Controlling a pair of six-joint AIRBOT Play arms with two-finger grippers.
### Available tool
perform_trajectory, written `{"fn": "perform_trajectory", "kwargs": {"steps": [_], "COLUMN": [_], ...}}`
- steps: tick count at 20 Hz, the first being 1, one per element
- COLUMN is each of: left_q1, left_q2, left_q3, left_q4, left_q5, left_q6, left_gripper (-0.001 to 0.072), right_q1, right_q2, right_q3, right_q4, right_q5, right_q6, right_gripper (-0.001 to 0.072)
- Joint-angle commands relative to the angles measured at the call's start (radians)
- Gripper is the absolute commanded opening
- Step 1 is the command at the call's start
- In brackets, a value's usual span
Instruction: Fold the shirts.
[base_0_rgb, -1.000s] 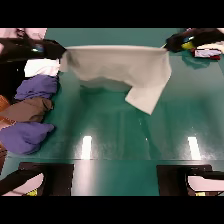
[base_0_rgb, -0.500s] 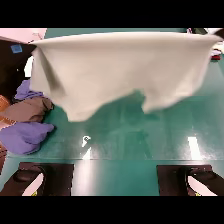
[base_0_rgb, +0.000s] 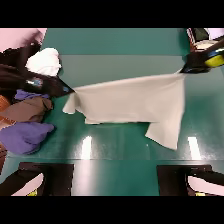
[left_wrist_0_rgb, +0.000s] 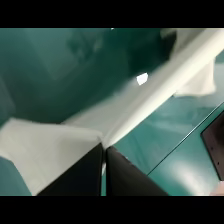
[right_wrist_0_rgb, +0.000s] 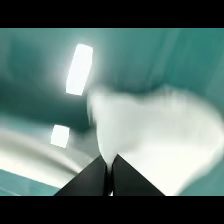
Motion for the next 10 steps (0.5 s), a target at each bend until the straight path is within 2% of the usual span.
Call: {"fn": "perform_trajectory", "kwargs": {"steps": [1,4,7,10], "left_q1": [0.0,0.0,0.0,0.0], "left_q2": [-0.239,-0.411,-0.499,-0.52], "left_q3": [-0.082,-0.031,0.074,0.119], "left_q4": [0.048,0.04,0.039,0.04], "left_q5": [0.175,0.428,0.559,0.646], "left_q6": [0.029,0.028,0.029,0.029], "left_gripper": [0.0023,0.0024,0.0023,0.0026], "right_q1": [-0.002,-0.024,-0.043,-0.043], "right_q2": [-0.216,-0.332,-0.397,-0.443], "right_q3": [-0.082,-0.112,-0.063,-0.006], "right_q4": [0.007,0.007,0.008,0.008], "right_q5": [-0.089,-0.275,-0.369,-0.386], "right_q6": [-0.071,-0.078,-0.077,-0.077], "right_gripper": [0.0013,0.0013,0.0013,0.0018]}}
